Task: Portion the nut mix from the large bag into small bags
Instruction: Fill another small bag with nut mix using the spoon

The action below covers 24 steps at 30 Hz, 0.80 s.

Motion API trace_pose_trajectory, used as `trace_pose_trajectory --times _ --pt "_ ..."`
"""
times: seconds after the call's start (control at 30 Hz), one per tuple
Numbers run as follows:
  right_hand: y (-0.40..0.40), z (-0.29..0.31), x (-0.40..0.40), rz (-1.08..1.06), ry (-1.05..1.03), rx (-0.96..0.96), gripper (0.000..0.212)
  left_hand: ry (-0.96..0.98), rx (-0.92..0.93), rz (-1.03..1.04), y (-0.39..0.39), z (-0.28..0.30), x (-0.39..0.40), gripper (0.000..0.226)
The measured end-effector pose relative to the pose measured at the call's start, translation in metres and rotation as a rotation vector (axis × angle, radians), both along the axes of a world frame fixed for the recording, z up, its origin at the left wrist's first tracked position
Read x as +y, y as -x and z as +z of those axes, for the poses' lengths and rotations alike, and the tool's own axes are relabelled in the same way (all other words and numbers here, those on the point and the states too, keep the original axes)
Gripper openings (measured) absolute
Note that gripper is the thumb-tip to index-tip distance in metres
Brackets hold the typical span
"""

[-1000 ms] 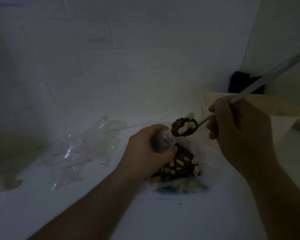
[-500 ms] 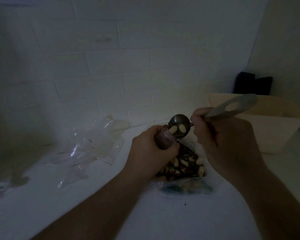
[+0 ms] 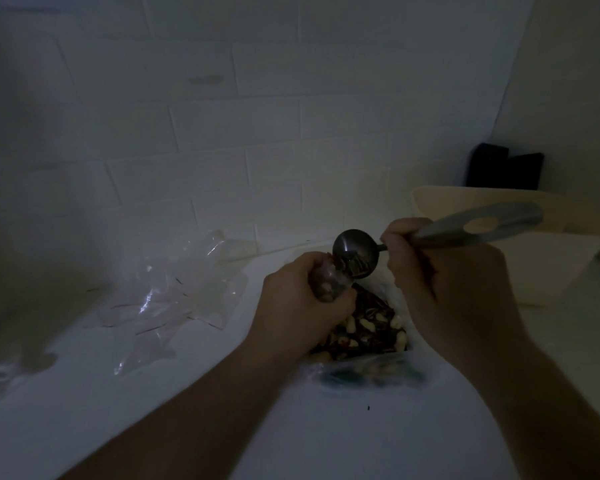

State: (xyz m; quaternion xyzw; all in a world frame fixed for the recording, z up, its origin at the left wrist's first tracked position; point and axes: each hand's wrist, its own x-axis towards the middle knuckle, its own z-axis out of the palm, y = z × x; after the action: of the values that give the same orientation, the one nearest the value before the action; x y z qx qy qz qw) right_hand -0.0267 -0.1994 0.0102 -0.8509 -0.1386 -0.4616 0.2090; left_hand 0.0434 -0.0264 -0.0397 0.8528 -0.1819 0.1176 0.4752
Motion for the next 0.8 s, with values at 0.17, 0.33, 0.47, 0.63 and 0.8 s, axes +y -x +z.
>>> trace_pose_trajectory --times 0.17,0.33,0.47,0.63,0.8 --pt "-0.001 0.000 0.002 -0.026 0.010 -0.018 0.037 0.029 0.015 0.014 -0.003 0.000 0.002 0.030" --pt "-0.001 -0.005 0.004 0.011 0.007 -0.047 0.036 0.032 0.019 0.014 -0.001 -0.001 0.001 0.030" --pt "-0.003 -0.009 0.003 0.040 -0.053 -0.071 0.040 0.069 0.052 0.009 -0.001 0.000 0.003 0.032" --pt "-0.003 -0.008 0.002 0.113 -0.344 -0.064 0.022 0.205 0.100 0.018 -0.005 0.000 0.005 0.030" --pt "-0.003 -0.006 -0.012 -0.037 -0.436 0.080 0.030 0.534 0.135 0.001 -0.007 0.009 0.013 0.026"
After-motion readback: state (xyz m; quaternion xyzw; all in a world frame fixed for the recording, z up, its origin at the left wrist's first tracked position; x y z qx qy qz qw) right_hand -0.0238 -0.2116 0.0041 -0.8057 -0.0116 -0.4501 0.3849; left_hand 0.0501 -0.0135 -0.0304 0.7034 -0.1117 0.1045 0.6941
